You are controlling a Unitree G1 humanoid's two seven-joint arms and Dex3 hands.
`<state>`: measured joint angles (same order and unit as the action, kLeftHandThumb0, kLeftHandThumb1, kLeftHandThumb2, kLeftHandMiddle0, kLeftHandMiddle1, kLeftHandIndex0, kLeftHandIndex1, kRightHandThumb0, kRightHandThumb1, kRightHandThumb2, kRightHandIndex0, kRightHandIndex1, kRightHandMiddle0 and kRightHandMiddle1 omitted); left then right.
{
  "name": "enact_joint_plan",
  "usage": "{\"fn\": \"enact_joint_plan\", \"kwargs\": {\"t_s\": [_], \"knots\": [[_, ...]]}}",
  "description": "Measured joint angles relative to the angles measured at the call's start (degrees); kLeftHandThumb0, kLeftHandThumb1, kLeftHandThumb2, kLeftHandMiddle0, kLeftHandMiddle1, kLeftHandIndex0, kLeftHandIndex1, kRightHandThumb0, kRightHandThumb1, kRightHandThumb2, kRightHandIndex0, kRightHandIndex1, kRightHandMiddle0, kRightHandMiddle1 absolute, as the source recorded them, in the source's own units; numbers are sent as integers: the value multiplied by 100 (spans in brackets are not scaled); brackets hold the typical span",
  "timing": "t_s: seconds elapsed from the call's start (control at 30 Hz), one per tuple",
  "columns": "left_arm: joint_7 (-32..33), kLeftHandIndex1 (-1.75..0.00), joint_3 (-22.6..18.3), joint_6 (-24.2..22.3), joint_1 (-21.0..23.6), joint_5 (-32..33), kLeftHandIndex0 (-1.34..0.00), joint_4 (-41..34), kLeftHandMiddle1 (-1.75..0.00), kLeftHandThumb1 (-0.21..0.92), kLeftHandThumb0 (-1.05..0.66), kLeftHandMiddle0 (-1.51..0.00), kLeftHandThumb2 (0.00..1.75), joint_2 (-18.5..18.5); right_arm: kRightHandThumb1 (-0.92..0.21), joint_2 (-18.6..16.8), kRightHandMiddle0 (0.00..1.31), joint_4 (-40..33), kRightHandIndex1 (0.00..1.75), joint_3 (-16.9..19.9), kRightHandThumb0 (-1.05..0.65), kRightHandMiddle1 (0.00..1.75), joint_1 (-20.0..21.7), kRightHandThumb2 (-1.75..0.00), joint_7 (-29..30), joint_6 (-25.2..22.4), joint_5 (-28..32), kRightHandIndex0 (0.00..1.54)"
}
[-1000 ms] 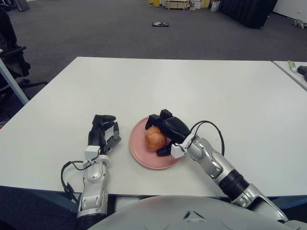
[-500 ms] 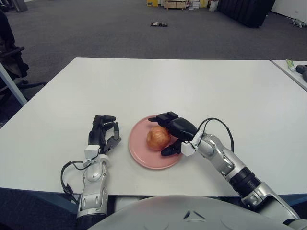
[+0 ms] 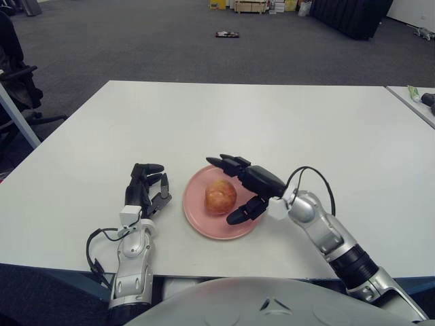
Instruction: Put the apple into the plate.
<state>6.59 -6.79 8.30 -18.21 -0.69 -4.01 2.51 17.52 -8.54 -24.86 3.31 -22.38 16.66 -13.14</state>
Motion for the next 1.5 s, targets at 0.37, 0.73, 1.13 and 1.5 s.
{"fn": "enact_joint_plan", "kwargs": {"t_s": [0.37,0.73,1.13,1.5], "knots": [[0,-175,-10,56,4,13,-34,59,-141,68,-38,-60,86,-4,-90,-284,0,537,0,814,-105,0,-247,-45,-152,1228,1550,0],[3,-175,1,64,32,-10,-35,94,-139,66,-39,-60,89,-4,-92,-924,0,254,0,1326,-105,0,-895,-58,229,903,2601,0],[8,-175,20,107,34,-15,-36,101,-138,66,-39,-62,89,1,-85,-2034,2,1150,92,2189,-70,121,-1013,-83,2281,1328,1571,12],[8,-175,23,113,18,-30,-36,92,-138,65,-39,-63,90,-8,-70,-2373,32,2080,127,2529,-39,173,-1090,-84,4622,1980,-732,51]]}}
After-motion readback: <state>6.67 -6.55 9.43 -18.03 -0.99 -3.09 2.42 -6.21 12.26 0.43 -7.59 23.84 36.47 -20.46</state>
